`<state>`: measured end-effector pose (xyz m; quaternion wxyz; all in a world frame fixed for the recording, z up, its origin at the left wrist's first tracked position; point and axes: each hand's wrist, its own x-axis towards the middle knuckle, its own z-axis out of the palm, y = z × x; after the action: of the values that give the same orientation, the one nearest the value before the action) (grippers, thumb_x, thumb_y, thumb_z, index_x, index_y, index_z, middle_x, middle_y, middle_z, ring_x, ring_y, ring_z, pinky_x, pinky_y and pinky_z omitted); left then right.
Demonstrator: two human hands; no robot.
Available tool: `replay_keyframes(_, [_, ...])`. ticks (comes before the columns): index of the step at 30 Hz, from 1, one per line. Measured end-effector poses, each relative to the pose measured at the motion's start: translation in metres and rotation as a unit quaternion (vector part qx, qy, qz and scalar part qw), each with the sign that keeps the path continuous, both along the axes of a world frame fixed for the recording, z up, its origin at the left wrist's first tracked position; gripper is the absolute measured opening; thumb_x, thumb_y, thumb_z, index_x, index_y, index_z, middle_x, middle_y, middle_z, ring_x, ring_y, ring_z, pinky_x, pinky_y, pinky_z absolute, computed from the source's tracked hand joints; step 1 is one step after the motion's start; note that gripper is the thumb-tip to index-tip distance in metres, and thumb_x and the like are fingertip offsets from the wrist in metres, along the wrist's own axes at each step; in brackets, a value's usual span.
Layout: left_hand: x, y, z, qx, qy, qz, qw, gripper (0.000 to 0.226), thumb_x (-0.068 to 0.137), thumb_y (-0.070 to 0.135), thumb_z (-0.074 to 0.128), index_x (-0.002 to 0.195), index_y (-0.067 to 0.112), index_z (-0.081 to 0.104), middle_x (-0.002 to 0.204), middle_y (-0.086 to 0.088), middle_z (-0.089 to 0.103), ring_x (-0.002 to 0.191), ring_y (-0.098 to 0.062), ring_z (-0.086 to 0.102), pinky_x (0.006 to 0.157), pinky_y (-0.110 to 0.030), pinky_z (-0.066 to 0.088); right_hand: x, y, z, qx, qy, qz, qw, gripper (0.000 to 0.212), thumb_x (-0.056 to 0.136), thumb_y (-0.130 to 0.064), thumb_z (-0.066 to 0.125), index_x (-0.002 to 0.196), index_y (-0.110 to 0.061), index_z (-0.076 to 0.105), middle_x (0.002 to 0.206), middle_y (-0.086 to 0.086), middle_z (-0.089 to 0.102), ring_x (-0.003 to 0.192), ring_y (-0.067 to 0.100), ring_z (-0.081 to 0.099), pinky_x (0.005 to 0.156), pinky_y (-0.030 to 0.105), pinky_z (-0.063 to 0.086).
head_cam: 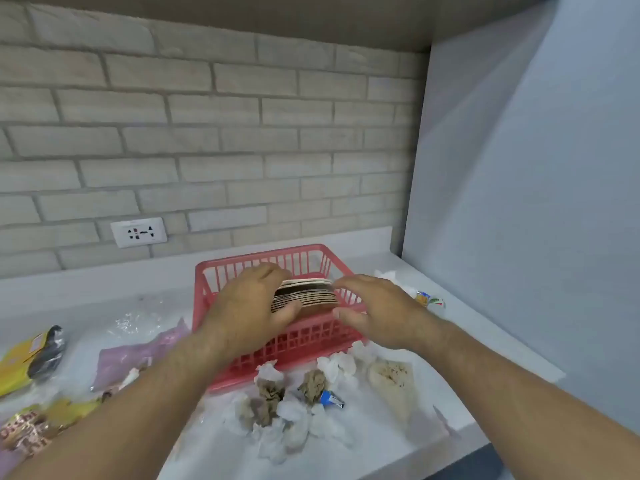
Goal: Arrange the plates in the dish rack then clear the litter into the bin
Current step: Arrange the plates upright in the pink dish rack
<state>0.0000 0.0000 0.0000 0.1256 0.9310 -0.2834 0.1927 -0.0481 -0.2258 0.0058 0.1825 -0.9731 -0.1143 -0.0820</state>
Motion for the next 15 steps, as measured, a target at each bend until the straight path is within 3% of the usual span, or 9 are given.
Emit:
replay_keyframes(4, [0.006,-0.01,-0.017,0.012,-0.054,0.054,0.997,0.061,0.084,0.063,0.042,0.124,0.02,0.06,0.115,0.004,0.058,0.103,-0.015,0.051,0.091,-0.038,0.047,0.028,-0.012,-0.01,-0.01,0.008,0.038,0.999,0.058,0.094,-0.048,0.052,0.147,-0.029,0.037,0.151,-0.01,0.038,0.138,0.01,0.034,0.11,0.026,0.028])
replay_keyframes(7, [0.006,-0.013,-0.027,0.021,-0.117,0.067,0.991,0.056,0.084,0.058,0.049,0.114,0.014,0.067,0.101,-0.001,0.062,0.09,-0.02,0.054,0.079,-0.039,0.049,0.047,-0.015,-0.017,0.006,0.009,0.059,0.998,0.066,0.09,-0.05,0.057,0.148,-0.03,0.033,0.152,-0.011,0.036,0.138,0.009,0.034,0.11,0.025,0.028])
replay_keyframes(11, [0.0,-0.011,-0.04,0.047,-0.155,0.087,0.983,0.05,0.086,0.05,0.055,0.112,0.009,0.067,0.099,-0.005,0.064,0.09,-0.025,0.057,0.077,-0.042,0.049,0.065,-0.017,-0.026,0.008,0.03,0.09,0.995,0.082,0.081,-0.052,0.067,0.149,-0.032,0.025,0.154,-0.013,0.03,0.14,0.008,0.031,0.114,0.033,0.031])
replay_keyframes(15, [0.0,-0.01,-0.04,0.036,-0.148,0.096,0.984,0.05,0.083,0.048,0.059,0.115,0.01,0.062,0.102,-0.005,0.063,0.094,-0.025,0.057,0.08,-0.041,0.05,0.079,-0.013,-0.026,0.002,0.036,0.105,0.994,0.079,0.077,-0.046,0.07,0.144,-0.036,0.029,0.143,-0.015,0.043,0.127,0.01,0.045,0.104,0.035,0.043])
